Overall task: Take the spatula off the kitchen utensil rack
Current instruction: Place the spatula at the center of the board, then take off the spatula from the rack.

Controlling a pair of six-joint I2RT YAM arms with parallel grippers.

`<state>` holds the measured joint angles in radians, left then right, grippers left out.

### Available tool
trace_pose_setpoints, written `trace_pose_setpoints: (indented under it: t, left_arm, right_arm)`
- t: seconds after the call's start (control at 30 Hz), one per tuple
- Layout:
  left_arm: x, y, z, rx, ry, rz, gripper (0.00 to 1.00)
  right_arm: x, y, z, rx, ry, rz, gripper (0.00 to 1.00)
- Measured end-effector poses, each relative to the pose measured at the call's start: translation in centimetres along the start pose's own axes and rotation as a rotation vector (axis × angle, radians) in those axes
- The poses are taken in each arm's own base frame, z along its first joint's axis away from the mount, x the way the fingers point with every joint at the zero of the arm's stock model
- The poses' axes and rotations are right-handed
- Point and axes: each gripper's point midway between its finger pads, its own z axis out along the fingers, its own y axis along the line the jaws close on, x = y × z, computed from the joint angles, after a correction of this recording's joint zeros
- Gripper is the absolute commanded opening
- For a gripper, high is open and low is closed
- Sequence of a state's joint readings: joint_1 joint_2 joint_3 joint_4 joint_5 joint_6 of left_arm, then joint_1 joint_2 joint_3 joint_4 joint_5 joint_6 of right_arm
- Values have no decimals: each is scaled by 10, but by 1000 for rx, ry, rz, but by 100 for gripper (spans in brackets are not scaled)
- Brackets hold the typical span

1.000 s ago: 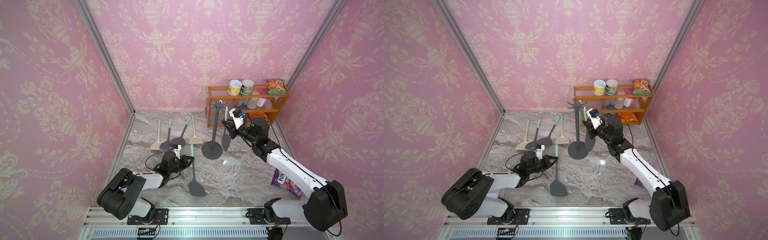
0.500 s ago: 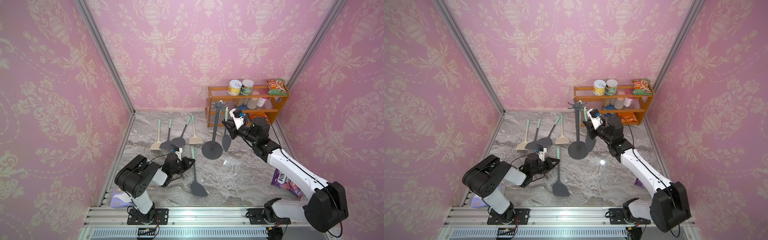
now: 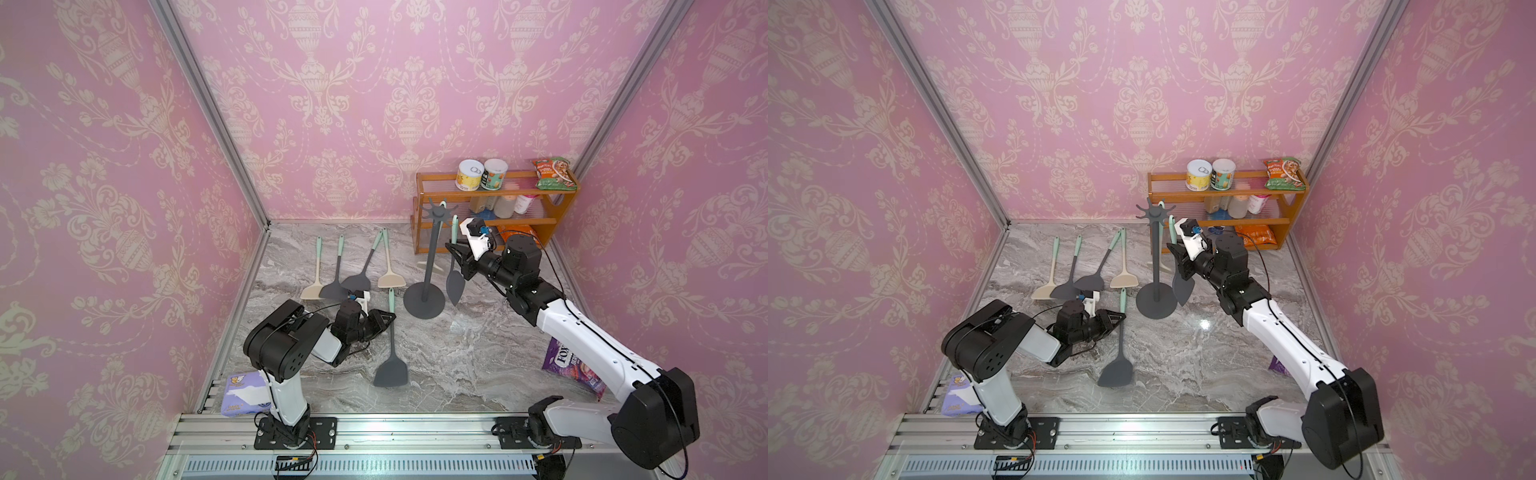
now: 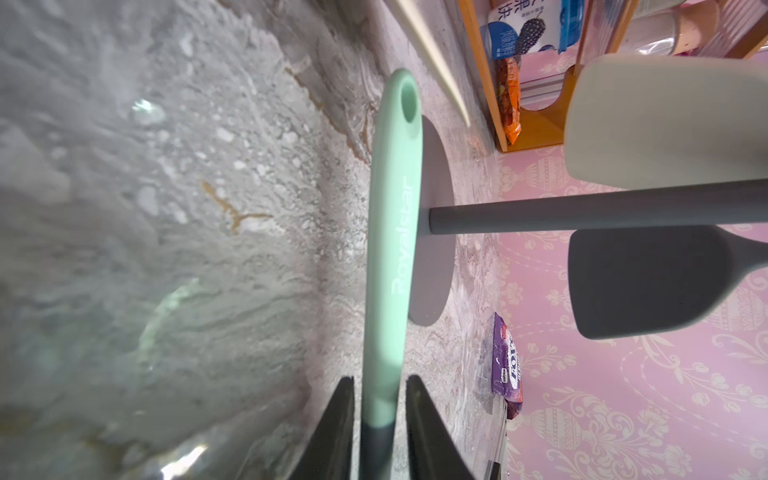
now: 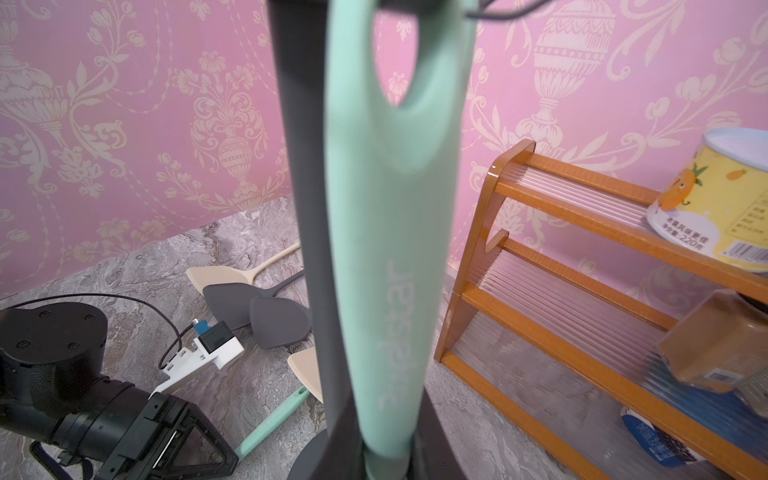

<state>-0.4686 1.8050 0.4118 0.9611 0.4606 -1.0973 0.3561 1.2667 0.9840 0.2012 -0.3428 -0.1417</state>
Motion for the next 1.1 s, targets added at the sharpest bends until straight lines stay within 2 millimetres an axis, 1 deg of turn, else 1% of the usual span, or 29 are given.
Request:
trace_pose_setpoints:
  t: [0.03,0.17,0.23,0.37,0.43,0.5,0.57,0.6,0.67,0.77,0.83,0.87,0.93,0.97,1.1]
  left_arm:
    - [0,1,0,-6,4,3,29]
    - [-2,-2,-2,-30,5,23,39]
    - [-3,-3,-6,-48,-2,36,41]
    - [-7,-7,-21,-111,-26,98,45]
    - [-10,-17,-33,-148,-49,164,46]
    - [-12,-35,-47,-169,-82,254,47]
    - [-14,-62,-66,-158,-129,364,48]
    - [-14,-74,-75,-143,-153,410,52]
    - [-13,-112,-100,-62,-227,536,61]
    - [-13,-162,-139,71,-350,675,62]
    - [-19,-182,-155,99,-409,741,62]
    - [-22,-189,-156,97,-422,767,61]
    - [-28,-200,-151,89,-426,812,63]
    - [-29,-205,-146,83,-421,835,63]
    - [-31,-213,-114,27,-381,932,64]
  right_arm:
    - [0,0,0,0,1,-1,0]
    - [0,1,-2,1,4,-7,0]
    - [0,1,-2,1,4,-10,0]
    - [0,1,-2,0,4,-12,0]
    - [0,1,-2,0,4,-12,0]
    - [0,1,-2,0,4,-12,0]
    - [1,1,-2,0,4,-12,0]
    - [1,1,-2,0,3,-13,0]
    - [1,1,-2,0,-1,-14,0]
    - [1,1,-3,0,-6,-15,0]
    - [1,2,-4,1,-8,-16,0]
    - [1,2,-4,1,-9,-16,0]
    - [1,2,-5,1,-9,-16,0]
    - [1,2,-5,1,-10,-17,0]
    - [1,3,-6,0,-8,-16,0]
